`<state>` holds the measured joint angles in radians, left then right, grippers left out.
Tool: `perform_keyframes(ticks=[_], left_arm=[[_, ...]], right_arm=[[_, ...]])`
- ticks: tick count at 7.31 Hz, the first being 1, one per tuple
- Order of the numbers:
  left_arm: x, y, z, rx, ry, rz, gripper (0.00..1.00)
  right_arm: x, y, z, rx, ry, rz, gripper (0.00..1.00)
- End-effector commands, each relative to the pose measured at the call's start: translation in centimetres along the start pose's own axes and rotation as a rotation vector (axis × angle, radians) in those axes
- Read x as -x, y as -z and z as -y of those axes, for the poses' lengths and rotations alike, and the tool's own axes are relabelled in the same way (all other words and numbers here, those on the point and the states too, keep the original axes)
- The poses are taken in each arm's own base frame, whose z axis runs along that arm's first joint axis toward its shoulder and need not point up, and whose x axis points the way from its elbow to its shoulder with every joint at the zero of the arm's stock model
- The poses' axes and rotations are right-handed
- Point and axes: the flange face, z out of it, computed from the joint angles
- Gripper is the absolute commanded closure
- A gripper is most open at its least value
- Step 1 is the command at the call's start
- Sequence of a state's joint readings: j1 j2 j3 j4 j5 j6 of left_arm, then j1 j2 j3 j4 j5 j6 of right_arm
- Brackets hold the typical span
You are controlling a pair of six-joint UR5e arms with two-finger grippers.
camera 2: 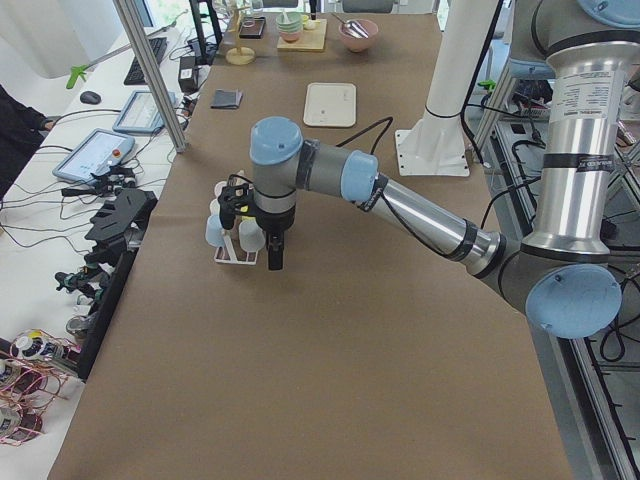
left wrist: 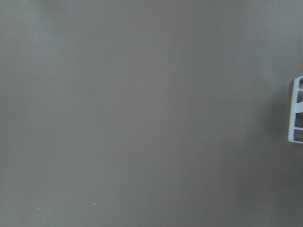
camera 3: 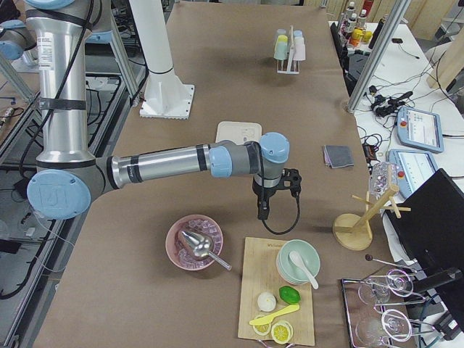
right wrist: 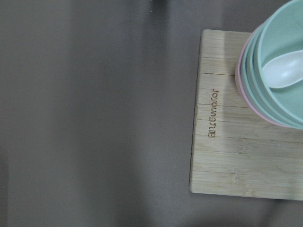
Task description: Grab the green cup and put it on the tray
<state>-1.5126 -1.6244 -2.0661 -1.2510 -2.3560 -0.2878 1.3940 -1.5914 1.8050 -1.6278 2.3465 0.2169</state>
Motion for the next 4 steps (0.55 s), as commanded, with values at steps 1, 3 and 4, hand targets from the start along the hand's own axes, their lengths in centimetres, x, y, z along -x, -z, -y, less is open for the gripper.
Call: perform_keyframes(ticks=[1, 3, 4], left_arm=[[-13.5, -0.3, -0.8, 0.019, -0.123, -0.025, 0.02], [-24.5, -1.8, -1.5, -0.026, -0.102, 0.008, 0.02], [-28.2, -1.3, -2.7, -0.027, -0.156, -0.038, 0.02]], right_arm=[[6.6, 0.0, -0.8, 0.011, -0.047, 0.036, 0.0], [11.5, -1.9, -1.7, 0.001, 0.003, 0.066, 0.01], [14.3, -4.0, -2.6, -0.023, -0.013, 0.083, 0.02]])
